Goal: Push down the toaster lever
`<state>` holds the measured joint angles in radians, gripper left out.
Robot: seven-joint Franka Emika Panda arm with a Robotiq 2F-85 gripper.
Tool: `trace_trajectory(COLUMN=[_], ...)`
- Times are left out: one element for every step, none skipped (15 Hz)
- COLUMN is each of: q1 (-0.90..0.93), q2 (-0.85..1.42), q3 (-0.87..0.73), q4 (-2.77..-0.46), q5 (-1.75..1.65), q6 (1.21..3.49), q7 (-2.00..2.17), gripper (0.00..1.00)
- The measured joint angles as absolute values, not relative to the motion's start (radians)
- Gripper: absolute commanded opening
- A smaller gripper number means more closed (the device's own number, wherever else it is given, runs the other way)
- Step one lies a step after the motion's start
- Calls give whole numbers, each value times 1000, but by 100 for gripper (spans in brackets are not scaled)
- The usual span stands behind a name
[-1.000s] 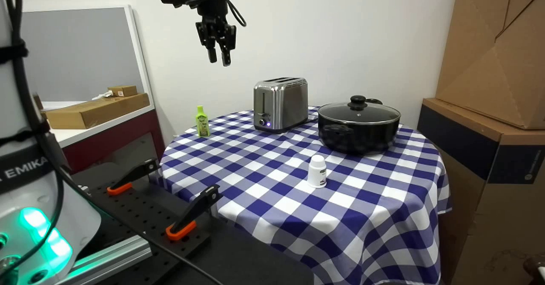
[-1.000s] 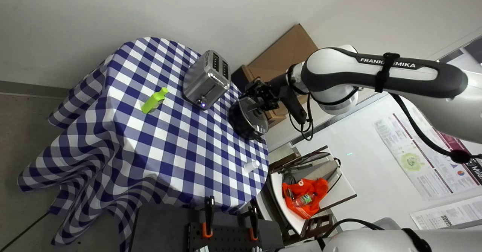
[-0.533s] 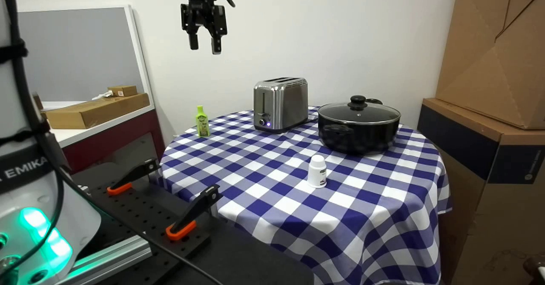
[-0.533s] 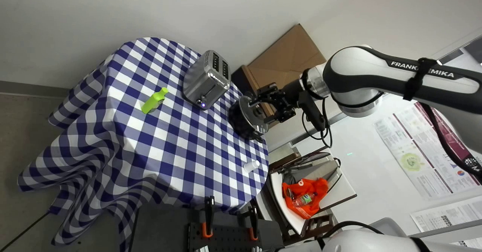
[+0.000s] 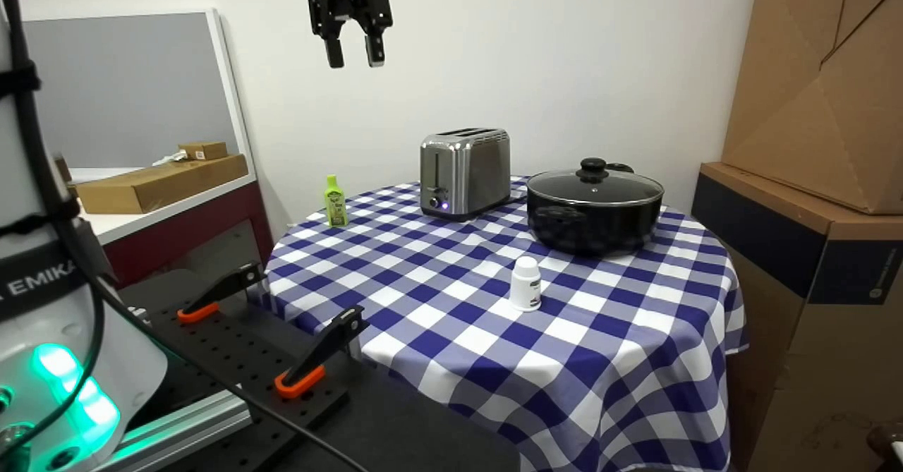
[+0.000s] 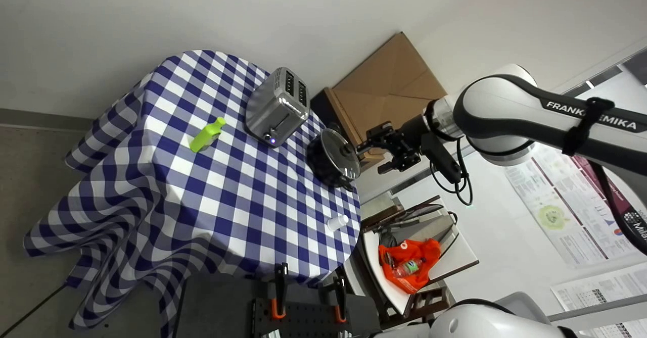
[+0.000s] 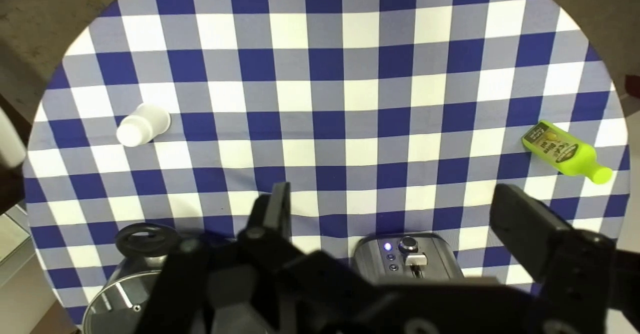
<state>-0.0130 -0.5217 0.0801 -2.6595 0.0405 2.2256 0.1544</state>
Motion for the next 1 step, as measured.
trace_trajectory(q1=[-13], q2=[-523], q3=[80], q4=[-2660], q5=[40], q6=[2225], q7=[155], gripper=[100])
